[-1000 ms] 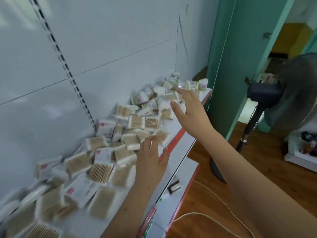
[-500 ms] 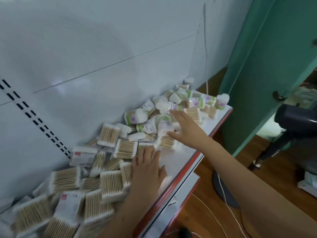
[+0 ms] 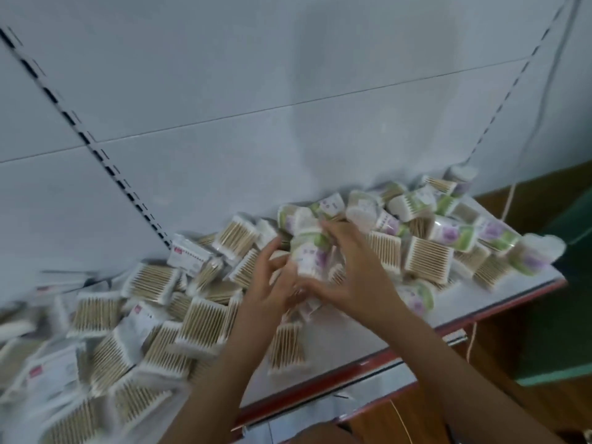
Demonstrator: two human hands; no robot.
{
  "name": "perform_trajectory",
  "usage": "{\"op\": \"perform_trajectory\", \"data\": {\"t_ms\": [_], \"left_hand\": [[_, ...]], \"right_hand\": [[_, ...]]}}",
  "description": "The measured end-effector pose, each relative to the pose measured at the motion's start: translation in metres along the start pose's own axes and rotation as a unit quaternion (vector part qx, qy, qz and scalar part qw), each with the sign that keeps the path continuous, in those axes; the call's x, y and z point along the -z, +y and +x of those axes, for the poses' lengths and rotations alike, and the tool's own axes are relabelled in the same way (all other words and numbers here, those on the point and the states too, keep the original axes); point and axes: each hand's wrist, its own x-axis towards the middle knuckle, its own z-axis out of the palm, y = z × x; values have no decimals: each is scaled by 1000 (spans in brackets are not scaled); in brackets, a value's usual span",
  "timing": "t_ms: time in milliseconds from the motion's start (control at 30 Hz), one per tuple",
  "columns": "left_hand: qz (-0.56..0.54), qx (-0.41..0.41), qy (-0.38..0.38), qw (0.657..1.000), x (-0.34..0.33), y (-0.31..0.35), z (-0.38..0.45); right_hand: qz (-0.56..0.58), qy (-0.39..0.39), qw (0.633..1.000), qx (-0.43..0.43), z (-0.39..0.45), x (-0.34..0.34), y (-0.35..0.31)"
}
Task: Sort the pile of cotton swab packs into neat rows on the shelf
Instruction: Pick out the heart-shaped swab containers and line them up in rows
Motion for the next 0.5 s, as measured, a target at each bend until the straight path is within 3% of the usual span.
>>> {"op": "perform_trajectory", "data": {"t_ms": [100, 200, 333, 500], "left_hand": [[33, 10, 36, 999, -3, 7, -2], [-15, 65, 96, 993, 7, 3, -10], [-93, 108, 187, 972, 26, -2, -19], [-71, 85, 183, 977, 39, -5, -25]], "right_hand": [[0, -123, 989, 86, -5, -12, -7], [19, -190, 978, 84, -6, -12, -1], [-17, -56, 998, -2, 23, -17, 17], [-201, 1, 979, -24, 67, -39, 35]]}}
